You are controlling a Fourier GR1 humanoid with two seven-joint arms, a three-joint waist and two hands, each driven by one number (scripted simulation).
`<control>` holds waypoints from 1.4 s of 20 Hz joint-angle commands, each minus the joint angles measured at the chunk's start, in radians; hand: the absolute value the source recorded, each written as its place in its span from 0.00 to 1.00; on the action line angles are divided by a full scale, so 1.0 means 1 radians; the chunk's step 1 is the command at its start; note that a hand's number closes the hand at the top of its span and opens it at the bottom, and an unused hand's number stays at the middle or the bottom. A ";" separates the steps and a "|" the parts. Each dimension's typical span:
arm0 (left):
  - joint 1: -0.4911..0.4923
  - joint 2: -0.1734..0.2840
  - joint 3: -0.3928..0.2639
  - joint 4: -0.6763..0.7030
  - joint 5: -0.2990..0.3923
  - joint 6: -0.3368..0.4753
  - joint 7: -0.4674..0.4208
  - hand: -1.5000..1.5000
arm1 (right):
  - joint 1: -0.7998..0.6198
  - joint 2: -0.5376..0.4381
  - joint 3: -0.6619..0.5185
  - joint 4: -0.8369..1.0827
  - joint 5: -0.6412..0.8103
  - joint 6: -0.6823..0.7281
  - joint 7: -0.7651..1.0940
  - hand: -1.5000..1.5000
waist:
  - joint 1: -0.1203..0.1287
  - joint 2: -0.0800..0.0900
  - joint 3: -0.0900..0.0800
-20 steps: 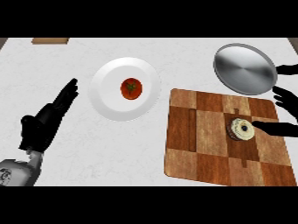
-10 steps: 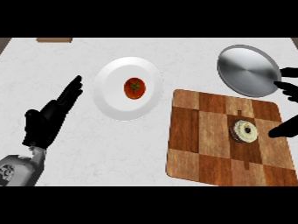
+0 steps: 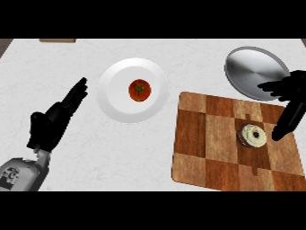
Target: Pick the cupcake from the cutting board and place it in the pan
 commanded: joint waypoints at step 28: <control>0.105 -0.080 0.085 -0.089 -0.098 -0.070 0.018 0.50 | 0.096 0.161 0.062 -0.061 0.187 0.015 0.165 0.00 | -0.022 -0.005 0.001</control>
